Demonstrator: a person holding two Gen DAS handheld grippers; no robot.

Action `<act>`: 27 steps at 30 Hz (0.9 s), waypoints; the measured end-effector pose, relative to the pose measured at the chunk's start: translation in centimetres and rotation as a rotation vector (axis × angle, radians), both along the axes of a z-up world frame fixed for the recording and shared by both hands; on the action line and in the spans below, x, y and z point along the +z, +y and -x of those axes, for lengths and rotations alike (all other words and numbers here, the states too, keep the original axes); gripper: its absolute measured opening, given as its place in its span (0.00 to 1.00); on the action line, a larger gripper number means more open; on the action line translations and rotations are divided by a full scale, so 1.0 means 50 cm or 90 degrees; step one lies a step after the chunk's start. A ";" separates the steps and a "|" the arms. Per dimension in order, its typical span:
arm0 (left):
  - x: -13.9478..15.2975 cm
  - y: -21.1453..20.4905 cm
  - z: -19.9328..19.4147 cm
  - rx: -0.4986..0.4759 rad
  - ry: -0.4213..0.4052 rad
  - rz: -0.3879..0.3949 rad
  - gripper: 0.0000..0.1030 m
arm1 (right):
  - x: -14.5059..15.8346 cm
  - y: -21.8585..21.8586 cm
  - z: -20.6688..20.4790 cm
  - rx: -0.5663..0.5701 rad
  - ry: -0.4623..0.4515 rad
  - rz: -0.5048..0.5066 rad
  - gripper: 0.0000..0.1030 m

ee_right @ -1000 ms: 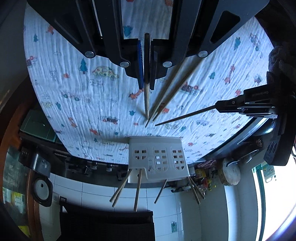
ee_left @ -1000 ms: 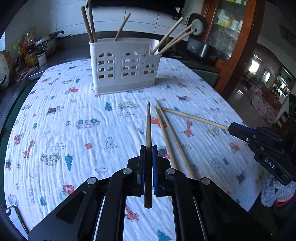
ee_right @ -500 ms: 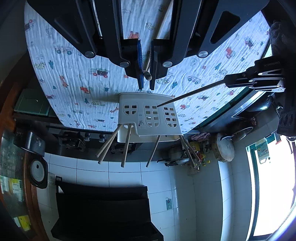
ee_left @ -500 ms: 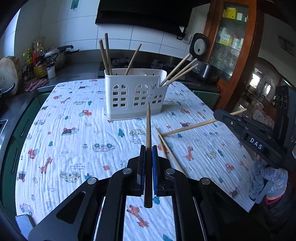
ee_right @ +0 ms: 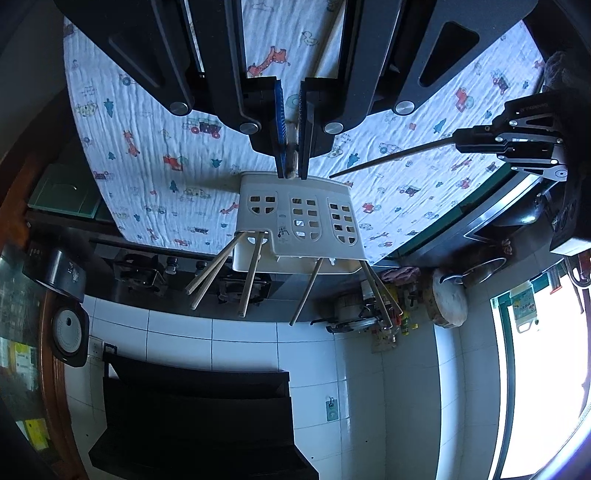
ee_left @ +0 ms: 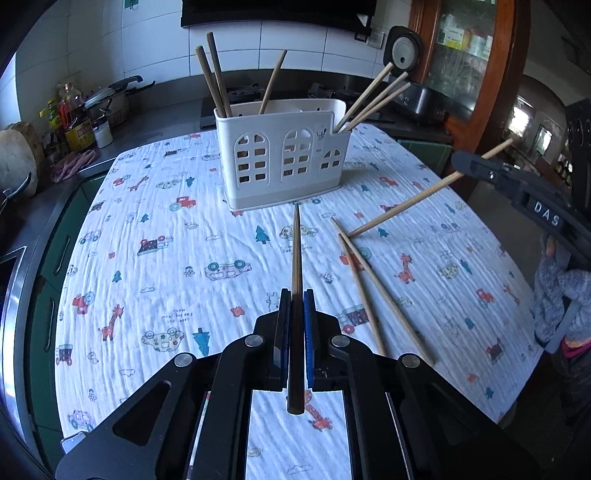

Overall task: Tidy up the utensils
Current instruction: 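Carry both held chopsticks over the white caddy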

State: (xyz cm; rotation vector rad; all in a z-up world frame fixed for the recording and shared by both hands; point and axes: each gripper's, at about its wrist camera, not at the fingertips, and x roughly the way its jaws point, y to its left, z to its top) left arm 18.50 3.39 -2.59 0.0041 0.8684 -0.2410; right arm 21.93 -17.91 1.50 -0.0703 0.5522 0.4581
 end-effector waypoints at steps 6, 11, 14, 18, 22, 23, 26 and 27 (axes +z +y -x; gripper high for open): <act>-0.027 0.006 -0.008 -0.011 0.039 -0.036 0.05 | 0.014 0.004 0.003 0.007 -0.012 0.009 0.06; -0.010 0.009 0.000 0.005 0.002 -0.031 0.05 | 0.016 0.009 0.003 0.012 -0.014 0.010 0.06; 0.003 0.004 -0.005 0.013 -0.019 -0.032 0.05 | 0.017 0.011 0.001 0.014 -0.015 0.009 0.06; 0.012 -0.005 -0.021 0.009 -0.028 -0.016 0.06 | 0.018 0.012 -0.002 0.015 -0.014 0.009 0.06; 0.022 -0.015 -0.033 0.003 -0.037 -0.007 0.05 | 0.022 0.014 -0.010 0.016 -0.011 0.015 0.06; 0.030 -0.017 -0.036 -0.001 -0.042 -0.004 0.05 | 0.023 0.015 -0.014 0.017 -0.008 0.015 0.06; 0.065 -0.022 -0.041 -0.007 -0.067 -0.009 0.05 | 0.035 0.014 -0.028 0.025 0.000 0.017 0.06; 0.079 -0.023 -0.044 -0.010 -0.075 -0.011 0.05 | 0.040 0.014 -0.034 0.028 0.003 0.016 0.06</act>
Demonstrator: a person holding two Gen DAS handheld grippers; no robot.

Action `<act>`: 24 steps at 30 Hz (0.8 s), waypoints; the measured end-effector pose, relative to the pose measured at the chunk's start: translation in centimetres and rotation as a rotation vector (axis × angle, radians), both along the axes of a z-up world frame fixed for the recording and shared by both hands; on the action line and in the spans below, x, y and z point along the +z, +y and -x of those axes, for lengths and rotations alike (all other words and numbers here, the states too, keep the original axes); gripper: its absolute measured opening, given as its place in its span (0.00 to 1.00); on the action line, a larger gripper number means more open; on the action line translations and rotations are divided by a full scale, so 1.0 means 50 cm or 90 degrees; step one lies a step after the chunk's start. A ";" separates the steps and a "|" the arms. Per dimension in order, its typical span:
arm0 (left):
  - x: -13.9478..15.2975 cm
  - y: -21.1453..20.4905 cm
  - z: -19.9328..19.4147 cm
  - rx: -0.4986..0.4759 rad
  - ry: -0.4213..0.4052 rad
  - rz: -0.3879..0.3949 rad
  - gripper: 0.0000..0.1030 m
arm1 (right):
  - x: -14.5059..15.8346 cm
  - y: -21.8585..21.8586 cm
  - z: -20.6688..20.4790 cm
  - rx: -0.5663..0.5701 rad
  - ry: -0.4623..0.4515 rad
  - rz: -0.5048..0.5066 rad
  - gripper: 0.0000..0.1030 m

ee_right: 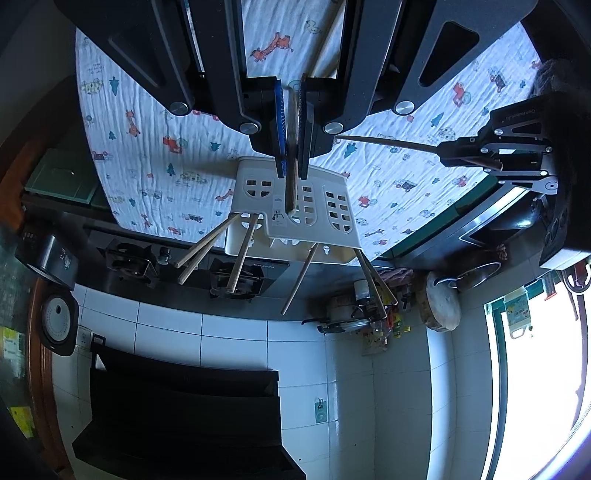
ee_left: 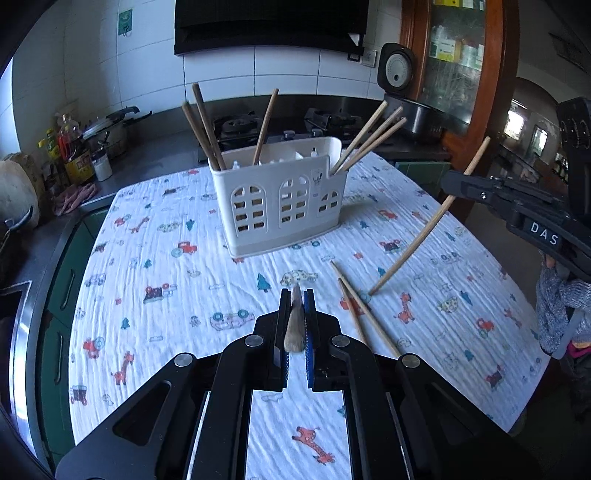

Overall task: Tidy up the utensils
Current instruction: 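Carry both held chopsticks over the white caddy, then lower both chopsticks into the caddy and open both tools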

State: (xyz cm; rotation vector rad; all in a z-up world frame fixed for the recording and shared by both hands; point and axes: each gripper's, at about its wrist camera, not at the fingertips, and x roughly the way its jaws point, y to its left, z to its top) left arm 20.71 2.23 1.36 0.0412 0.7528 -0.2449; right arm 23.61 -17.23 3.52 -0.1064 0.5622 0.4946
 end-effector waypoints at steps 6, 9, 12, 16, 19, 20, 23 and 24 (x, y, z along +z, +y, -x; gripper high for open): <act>0.078 0.003 -0.032 -0.008 -0.032 0.010 0.05 | 0.067 -0.003 -0.044 0.013 0.004 -0.003 0.06; 0.120 -0.001 -0.051 -0.007 -0.056 0.007 0.05 | 0.112 -0.001 -0.067 0.016 -0.011 -0.002 0.06; 0.166 0.001 -0.073 -0.005 -0.082 0.016 0.05 | 0.156 0.007 -0.092 0.019 -0.025 -0.001 0.06; 0.238 0.008 -0.108 0.006 -0.126 0.026 0.05 | 0.220 0.020 -0.127 0.019 -0.059 -0.016 0.06; 0.287 0.018 -0.135 0.028 -0.171 0.023 0.05 | 0.255 0.031 -0.158 0.011 -0.079 -0.021 0.06; 0.297 0.021 -0.147 0.037 -0.182 0.021 0.05 | 0.264 0.036 -0.171 0.008 -0.085 -0.024 0.06; 0.308 0.031 -0.183 0.059 -0.195 0.025 0.05 | 0.277 0.045 -0.210 -0.008 -0.098 -0.027 0.06; 0.304 0.034 -0.198 0.070 -0.201 0.021 0.05 | 0.278 0.047 -0.224 -0.014 -0.098 -0.031 0.06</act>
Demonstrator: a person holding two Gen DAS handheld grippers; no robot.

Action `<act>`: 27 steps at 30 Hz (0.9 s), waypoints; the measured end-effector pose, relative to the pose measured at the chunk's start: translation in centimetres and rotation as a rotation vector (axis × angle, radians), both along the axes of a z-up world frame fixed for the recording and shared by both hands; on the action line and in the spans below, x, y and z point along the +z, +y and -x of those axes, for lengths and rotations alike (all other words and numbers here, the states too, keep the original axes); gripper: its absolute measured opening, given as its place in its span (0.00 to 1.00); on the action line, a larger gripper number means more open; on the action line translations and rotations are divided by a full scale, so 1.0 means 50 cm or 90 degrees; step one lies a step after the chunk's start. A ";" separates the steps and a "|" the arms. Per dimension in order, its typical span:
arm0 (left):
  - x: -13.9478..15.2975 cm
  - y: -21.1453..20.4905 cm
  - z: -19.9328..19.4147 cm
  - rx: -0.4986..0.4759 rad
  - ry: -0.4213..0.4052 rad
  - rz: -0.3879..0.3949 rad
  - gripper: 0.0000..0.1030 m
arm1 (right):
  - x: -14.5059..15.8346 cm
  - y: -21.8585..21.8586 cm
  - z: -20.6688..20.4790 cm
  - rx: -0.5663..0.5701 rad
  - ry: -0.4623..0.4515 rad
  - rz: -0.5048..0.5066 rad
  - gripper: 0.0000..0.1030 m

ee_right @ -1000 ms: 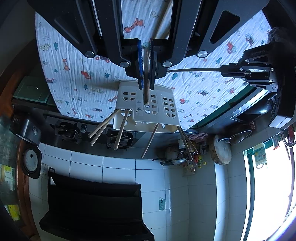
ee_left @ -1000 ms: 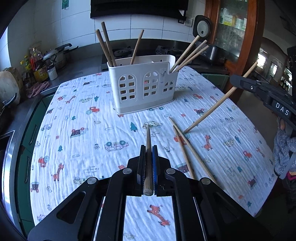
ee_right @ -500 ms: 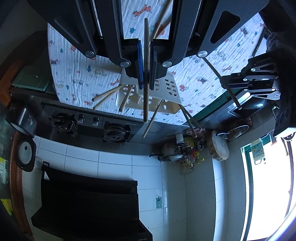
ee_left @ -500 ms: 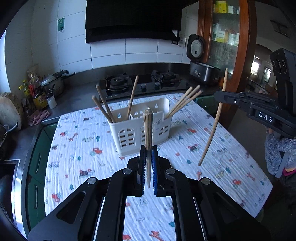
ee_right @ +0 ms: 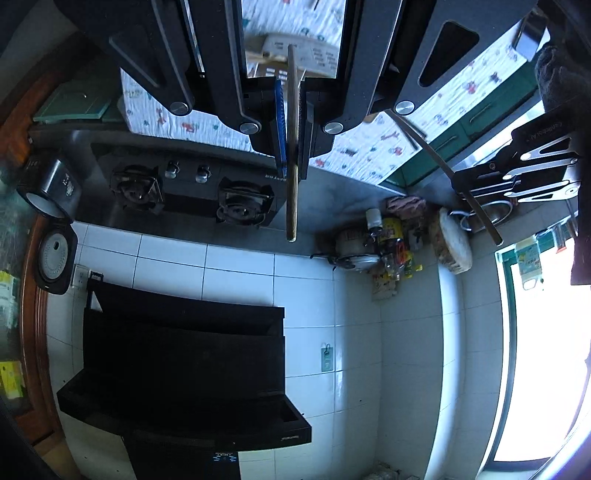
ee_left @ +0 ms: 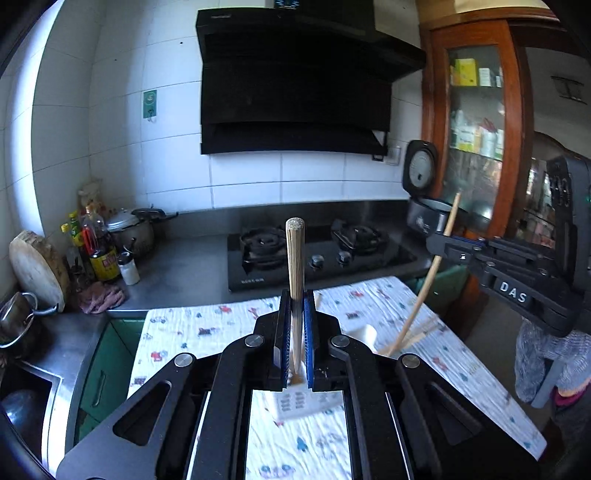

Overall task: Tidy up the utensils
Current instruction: 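Lower both chopsticks into the caddy and open both tools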

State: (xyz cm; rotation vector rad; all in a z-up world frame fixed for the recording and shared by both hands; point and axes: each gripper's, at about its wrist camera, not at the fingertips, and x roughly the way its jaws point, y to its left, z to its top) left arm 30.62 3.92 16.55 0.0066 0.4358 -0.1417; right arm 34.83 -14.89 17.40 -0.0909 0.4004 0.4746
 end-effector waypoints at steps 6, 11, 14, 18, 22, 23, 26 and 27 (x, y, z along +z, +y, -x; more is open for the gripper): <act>-0.056 0.020 -0.067 0.014 0.021 0.019 0.05 | -0.032 0.019 -0.070 -0.022 0.016 -0.005 0.06; -0.110 0.027 -0.086 0.012 0.061 0.015 0.05 | -0.093 0.039 -0.092 -0.025 0.033 0.030 0.06; -0.133 0.030 -0.094 0.010 0.080 0.013 0.06 | -0.124 0.043 -0.099 -0.025 0.053 0.041 0.06; -0.153 0.031 -0.099 0.014 0.095 0.009 0.06 | -0.150 0.039 -0.102 -0.025 0.071 0.046 0.06; -0.155 0.034 -0.099 0.016 0.096 0.015 0.07 | -0.155 0.033 -0.098 -0.026 0.077 0.039 0.06; -0.153 0.032 -0.096 0.014 0.093 0.014 0.10 | -0.152 0.031 -0.096 -0.026 0.076 0.037 0.06; -0.143 0.025 -0.083 0.015 0.076 0.007 0.24 | -0.140 0.028 -0.086 -0.025 0.067 0.034 0.12; -0.138 0.024 -0.076 0.014 0.069 0.009 0.28 | -0.135 0.026 -0.082 -0.026 0.064 0.033 0.16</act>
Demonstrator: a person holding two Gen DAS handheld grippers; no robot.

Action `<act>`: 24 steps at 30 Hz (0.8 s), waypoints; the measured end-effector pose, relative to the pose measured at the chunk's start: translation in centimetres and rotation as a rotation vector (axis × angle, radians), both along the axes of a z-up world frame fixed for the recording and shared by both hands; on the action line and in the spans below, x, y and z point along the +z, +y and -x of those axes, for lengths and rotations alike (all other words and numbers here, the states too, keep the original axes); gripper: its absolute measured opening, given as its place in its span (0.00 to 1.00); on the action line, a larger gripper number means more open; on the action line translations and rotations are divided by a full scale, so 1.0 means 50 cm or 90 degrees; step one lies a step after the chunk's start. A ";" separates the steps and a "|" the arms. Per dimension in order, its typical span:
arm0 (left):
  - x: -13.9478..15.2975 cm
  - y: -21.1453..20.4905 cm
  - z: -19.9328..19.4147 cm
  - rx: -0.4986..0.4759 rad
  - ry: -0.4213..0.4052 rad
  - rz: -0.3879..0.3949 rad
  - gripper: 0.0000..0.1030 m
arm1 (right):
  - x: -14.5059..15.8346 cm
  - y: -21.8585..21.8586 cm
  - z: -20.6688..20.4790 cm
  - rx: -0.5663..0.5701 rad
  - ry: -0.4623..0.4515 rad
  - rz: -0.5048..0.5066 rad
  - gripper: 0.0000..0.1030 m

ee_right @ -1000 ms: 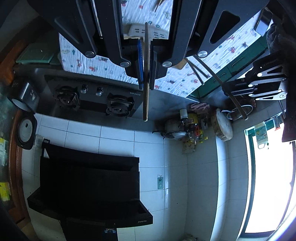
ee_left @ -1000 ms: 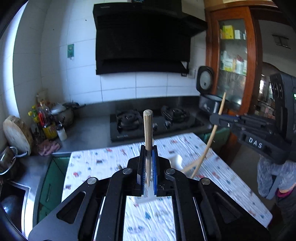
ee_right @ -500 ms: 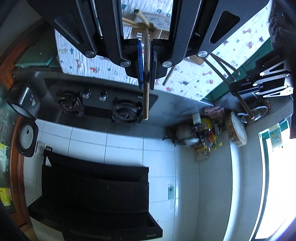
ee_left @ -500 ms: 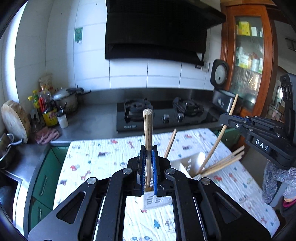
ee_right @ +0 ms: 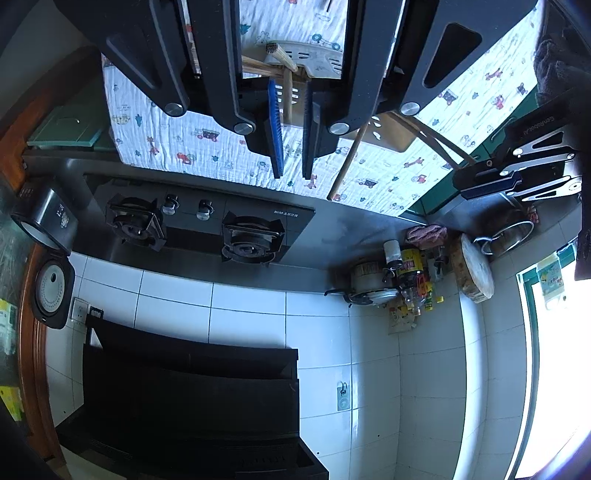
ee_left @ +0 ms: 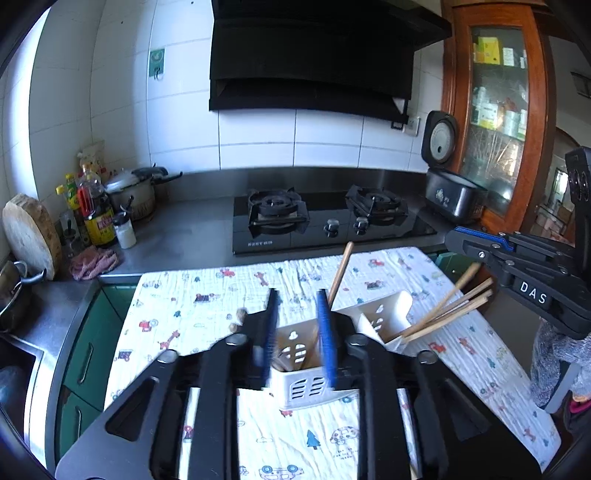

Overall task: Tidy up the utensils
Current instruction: 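Lower both chopsticks into the caddy and open both tools, then withdraw both open tools toward the last loose chopsticks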

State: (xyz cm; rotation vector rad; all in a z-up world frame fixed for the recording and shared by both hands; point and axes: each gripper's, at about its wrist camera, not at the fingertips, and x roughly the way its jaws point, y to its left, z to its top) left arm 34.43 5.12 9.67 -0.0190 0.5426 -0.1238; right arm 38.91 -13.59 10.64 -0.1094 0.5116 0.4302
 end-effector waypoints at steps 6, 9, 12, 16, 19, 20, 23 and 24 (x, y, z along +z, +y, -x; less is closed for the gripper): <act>0.034 -0.005 0.063 0.000 -0.039 0.007 0.47 | 0.041 -0.027 0.058 -0.003 -0.036 -0.006 0.39; 0.041 -0.006 0.110 -0.004 -0.054 0.009 0.57 | 0.056 -0.052 0.106 -0.005 -0.058 -0.016 0.50; 0.036 -0.005 0.160 -0.004 -0.063 0.014 0.66 | 0.057 -0.079 0.160 -0.008 -0.069 -0.022 0.62; 0.013 -0.001 0.225 -0.003 -0.062 0.033 0.77 | 0.029 -0.111 0.231 -0.005 -0.059 -0.030 0.72; -0.020 -0.001 0.269 -0.006 -0.054 0.048 0.80 | -0.006 -0.122 0.272 0.003 -0.035 -0.025 0.77; -0.033 0.001 0.282 -0.003 -0.049 0.051 0.83 | -0.025 -0.125 0.288 0.006 -0.024 -0.022 0.79; -0.077 -0.003 0.321 0.009 -0.033 0.043 0.86 | -0.081 -0.126 0.326 0.016 0.012 -0.012 0.82; -0.090 -0.004 0.334 0.015 -0.028 0.041 0.87 | -0.099 -0.126 0.335 0.017 0.024 -0.010 0.83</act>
